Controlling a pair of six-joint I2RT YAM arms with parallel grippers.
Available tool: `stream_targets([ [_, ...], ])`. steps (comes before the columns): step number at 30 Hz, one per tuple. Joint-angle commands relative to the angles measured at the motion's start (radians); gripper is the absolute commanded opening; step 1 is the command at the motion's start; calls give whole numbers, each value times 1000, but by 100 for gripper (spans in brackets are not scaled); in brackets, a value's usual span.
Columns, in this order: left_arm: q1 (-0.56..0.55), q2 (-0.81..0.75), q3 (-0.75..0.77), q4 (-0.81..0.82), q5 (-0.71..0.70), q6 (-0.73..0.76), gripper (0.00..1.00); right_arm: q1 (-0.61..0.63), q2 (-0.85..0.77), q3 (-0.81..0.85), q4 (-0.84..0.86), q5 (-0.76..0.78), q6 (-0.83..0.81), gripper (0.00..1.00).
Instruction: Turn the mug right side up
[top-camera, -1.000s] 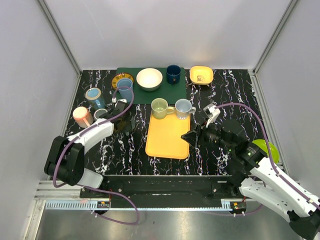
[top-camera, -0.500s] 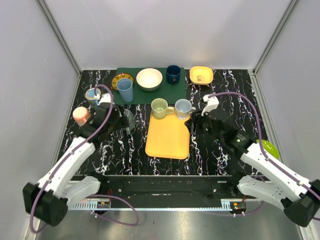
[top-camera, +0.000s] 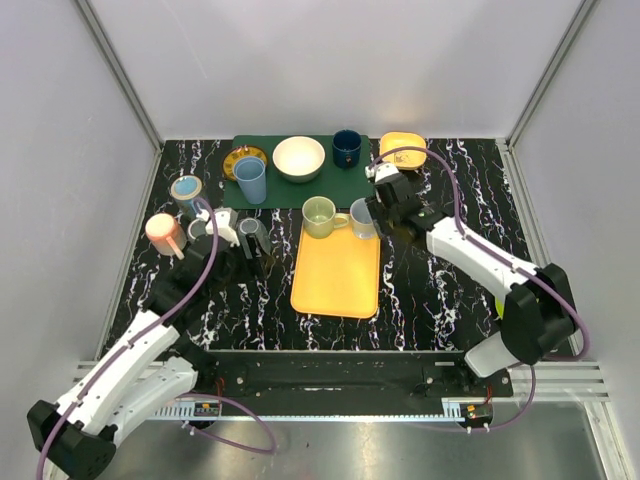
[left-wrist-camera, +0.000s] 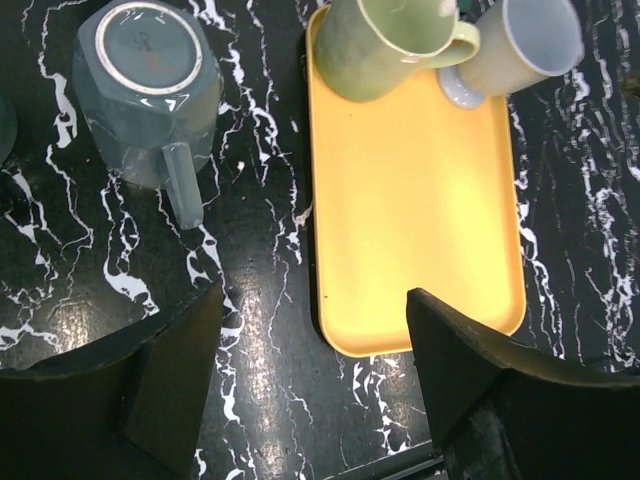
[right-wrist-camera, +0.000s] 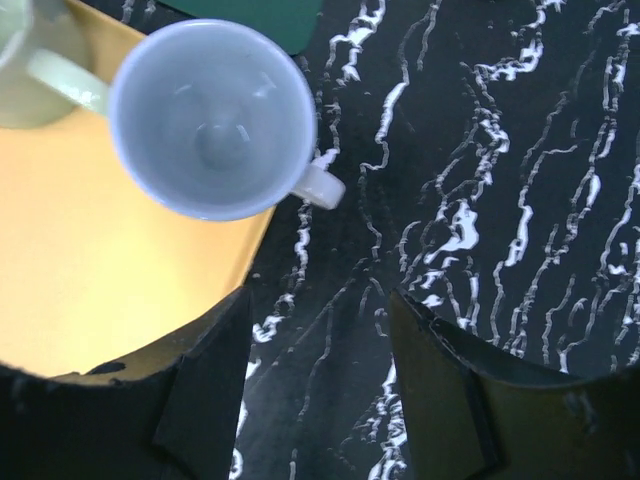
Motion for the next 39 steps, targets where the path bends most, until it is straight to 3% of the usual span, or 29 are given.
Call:
stream_targets([
  [1, -5, -63, -10, 86, 71, 33, 76, -77, 38, 92, -59, -115, -119, 62],
  [7, -5, -66, -32, 109, 88, 42, 75, -137, 95, 110, -17, -284, -219, 62],
  [14, -5, -54, -38, 114, 90, 39, 75, -159, 210, 176, -4, -381, -256, 61],
  [27, -5, -43, -36, 100, 79, 47, 75, -165, 302, 224, 38, -326, -265, 61],
  [31, -5, -39, -36, 103, 82, 42, 75, -165, 301, 224, 29, -386, -236, 59],
  [39, -5, -28, -43, 111, 84, 39, 75, -165, 215, 83, 102, -380, -187, 58],
])
